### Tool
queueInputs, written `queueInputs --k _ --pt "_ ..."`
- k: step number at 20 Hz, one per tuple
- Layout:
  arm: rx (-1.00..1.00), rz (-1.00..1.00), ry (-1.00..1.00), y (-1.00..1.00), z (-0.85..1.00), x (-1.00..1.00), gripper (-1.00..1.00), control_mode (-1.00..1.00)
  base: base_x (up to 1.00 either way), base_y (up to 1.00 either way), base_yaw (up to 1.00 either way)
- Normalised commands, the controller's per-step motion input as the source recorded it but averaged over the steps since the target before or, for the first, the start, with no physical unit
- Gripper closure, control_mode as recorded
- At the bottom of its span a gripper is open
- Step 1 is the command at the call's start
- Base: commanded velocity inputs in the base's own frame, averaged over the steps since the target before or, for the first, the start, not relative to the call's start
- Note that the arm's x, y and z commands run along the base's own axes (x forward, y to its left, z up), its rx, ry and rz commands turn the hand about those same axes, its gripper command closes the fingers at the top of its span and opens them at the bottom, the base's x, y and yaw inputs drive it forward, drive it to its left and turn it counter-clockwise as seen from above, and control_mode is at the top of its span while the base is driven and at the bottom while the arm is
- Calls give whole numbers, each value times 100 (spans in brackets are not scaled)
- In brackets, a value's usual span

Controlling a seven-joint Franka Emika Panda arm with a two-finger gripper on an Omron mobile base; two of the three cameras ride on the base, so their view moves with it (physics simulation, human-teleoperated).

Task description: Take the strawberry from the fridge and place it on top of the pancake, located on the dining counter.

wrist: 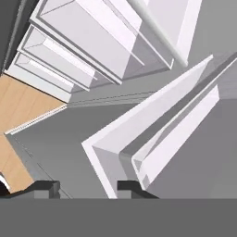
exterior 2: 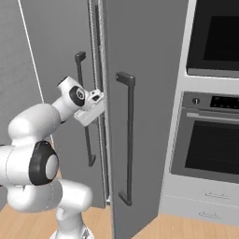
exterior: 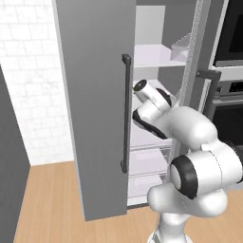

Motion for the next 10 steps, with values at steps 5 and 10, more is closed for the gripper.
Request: queueInputs --k 5,10 --pt "0 -4 -3 -100 3 -29 -100 -100 0 0 0" --pt "0 -3 -6 -100 3 -33 -100 -100 0 0 0"
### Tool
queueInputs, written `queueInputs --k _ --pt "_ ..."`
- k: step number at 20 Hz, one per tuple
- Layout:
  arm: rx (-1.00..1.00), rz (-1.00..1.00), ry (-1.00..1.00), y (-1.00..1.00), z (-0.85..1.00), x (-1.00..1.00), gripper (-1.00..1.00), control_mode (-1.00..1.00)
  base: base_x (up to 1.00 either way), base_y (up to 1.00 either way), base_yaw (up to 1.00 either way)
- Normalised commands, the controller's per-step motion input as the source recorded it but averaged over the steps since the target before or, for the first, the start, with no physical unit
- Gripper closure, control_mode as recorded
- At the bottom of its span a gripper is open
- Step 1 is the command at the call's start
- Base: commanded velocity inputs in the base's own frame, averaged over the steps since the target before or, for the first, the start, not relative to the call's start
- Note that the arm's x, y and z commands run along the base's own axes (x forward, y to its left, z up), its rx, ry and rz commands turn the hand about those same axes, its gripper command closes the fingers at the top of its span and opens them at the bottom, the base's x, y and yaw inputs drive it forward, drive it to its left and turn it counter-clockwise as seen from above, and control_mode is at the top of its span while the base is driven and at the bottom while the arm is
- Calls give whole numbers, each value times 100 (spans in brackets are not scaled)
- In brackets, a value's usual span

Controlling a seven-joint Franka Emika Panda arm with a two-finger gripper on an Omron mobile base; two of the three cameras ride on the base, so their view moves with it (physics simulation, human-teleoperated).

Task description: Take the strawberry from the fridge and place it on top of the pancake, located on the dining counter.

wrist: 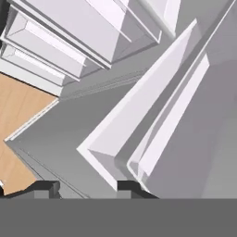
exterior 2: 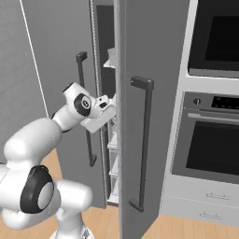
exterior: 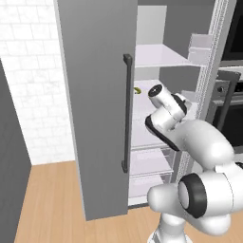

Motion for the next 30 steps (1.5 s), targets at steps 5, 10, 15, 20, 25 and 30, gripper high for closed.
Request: queueInputs --k 5,10,15,20,25,30 --pt "0 -4 -3 -100 4 -25 -100 -100 0 0 0" --pt "0 -4 0 -100 4 -9 -100 -100 0 0 0" --pt "0 -3 0 -100 2 0 -100 -100 0 0 0" --pt "2 -1 0 -96 0 1 -100 -100 0 0 0" --pt "0 0 -1 -56 0 -2 -100 -100 0 0 0" --pt "0 -1 -18 20 0 -89 -100 -100 0 0 0"
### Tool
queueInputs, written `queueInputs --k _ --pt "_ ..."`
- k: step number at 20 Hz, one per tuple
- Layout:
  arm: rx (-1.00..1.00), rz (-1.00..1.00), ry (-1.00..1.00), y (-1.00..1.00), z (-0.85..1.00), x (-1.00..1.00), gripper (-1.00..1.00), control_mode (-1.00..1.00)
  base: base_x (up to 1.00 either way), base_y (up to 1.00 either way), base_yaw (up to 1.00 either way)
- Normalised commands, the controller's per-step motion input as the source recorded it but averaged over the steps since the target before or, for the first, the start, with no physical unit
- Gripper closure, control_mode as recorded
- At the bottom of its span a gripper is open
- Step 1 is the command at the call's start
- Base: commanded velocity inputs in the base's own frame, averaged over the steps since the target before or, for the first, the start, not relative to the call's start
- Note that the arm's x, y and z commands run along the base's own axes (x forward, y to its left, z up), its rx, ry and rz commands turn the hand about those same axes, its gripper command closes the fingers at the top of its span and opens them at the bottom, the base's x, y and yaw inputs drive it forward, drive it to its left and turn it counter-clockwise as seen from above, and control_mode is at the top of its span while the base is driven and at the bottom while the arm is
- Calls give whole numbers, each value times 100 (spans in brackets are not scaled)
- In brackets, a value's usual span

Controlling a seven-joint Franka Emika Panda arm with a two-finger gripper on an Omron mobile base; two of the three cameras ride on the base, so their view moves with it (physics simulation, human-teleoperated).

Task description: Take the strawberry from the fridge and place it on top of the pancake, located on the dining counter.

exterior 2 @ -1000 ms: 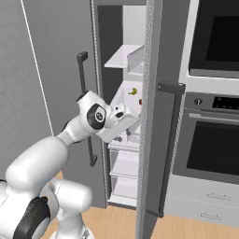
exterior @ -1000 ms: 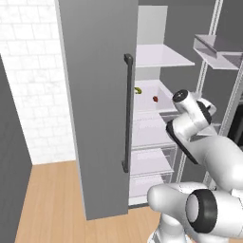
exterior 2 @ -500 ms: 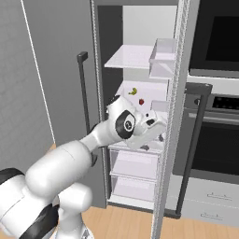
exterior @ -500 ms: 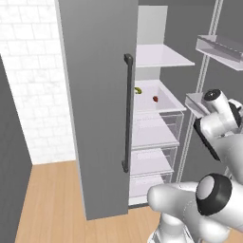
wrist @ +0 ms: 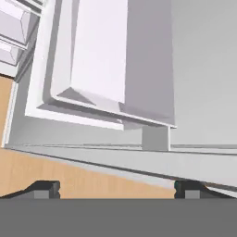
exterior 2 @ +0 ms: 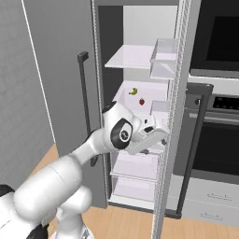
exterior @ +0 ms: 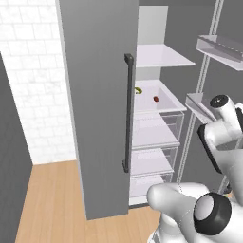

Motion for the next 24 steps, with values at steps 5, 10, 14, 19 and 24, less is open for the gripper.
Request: queueInputs --k 5,10,14,19,24 --pt "0 -8 -2 99 0 -42 -100 -100 0 0 0" --pt "1 -4 -3 93 0 -6 -100 -100 0 0 0" --pt "6 0 -14 95 -15 -1 -100 -100 0 0 0" --pt "20 0 -22 68 -27 -2 -100 -100 0 0 0" --pt "26 0 -22 49 -17 -1 -100 -100 0 0 0"
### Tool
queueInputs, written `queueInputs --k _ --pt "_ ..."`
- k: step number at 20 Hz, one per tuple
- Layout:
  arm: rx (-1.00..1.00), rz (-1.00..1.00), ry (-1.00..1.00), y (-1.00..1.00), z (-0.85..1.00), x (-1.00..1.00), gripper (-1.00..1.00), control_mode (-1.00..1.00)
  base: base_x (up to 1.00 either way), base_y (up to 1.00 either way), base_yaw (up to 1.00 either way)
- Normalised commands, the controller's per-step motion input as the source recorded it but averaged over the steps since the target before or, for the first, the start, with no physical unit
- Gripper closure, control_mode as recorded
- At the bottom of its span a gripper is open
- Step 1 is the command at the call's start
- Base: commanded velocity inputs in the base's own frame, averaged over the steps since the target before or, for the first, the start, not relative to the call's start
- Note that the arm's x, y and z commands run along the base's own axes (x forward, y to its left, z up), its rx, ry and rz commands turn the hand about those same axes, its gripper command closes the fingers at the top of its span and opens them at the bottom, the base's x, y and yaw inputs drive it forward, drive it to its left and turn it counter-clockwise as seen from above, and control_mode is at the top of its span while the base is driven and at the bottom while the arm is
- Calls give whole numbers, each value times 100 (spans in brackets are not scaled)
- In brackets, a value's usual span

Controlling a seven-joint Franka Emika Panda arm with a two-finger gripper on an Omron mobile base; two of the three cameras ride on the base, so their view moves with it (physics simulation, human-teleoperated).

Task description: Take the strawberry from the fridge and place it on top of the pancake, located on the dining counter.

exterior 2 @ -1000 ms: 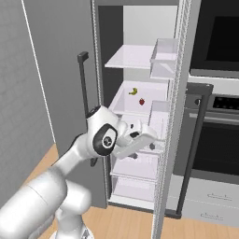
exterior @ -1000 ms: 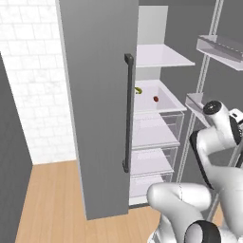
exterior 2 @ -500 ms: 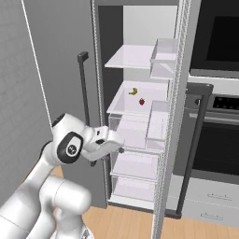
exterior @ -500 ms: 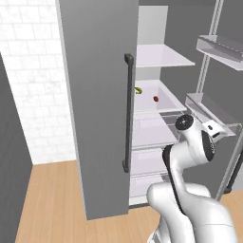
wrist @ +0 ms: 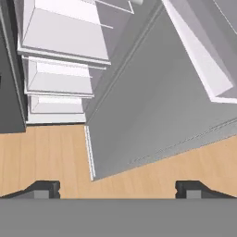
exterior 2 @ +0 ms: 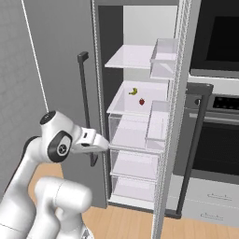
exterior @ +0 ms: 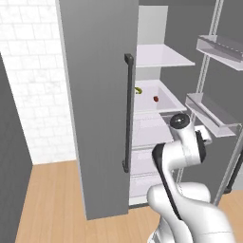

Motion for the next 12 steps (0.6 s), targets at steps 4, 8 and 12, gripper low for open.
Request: queueInputs --k 4,8,12 --pt "17 0 -6 38 9 -22 -100 -100 0 0 0" --pt "6 0 1 21 29 -56 -100 -100 0 0 0" --pt "0 -1 1 0 0 -18 -100 -100 0 0 0"
